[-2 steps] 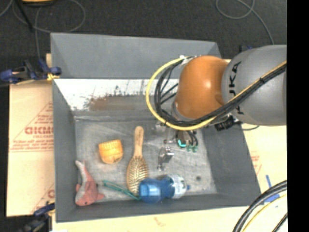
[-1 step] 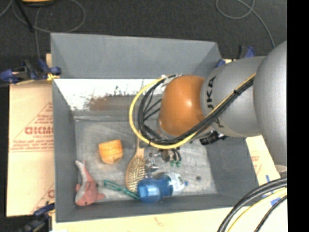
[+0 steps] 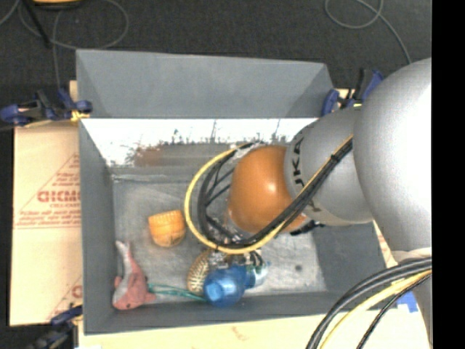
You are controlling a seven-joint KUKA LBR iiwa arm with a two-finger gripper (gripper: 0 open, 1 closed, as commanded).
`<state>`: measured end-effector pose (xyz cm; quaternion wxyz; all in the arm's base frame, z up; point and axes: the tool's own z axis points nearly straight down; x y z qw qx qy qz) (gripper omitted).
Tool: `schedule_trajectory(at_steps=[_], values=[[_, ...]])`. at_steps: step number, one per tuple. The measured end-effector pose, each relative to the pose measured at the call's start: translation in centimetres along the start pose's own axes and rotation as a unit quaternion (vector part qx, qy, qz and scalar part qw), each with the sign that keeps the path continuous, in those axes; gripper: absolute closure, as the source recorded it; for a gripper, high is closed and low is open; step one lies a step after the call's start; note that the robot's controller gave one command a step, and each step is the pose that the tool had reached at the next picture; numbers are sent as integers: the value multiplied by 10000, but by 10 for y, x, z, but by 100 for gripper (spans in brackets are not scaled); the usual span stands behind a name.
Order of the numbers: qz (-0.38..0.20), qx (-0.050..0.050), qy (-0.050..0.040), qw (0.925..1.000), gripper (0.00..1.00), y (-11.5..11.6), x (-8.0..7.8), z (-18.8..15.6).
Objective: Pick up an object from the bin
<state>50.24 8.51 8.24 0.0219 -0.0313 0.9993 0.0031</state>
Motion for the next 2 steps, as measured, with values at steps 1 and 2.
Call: schedule_trajectory(at_steps=[1,2], values=[[3,-1,1,10000,100,0,0,0],[-319,22,184,9993,100,-14,-9,-170]])
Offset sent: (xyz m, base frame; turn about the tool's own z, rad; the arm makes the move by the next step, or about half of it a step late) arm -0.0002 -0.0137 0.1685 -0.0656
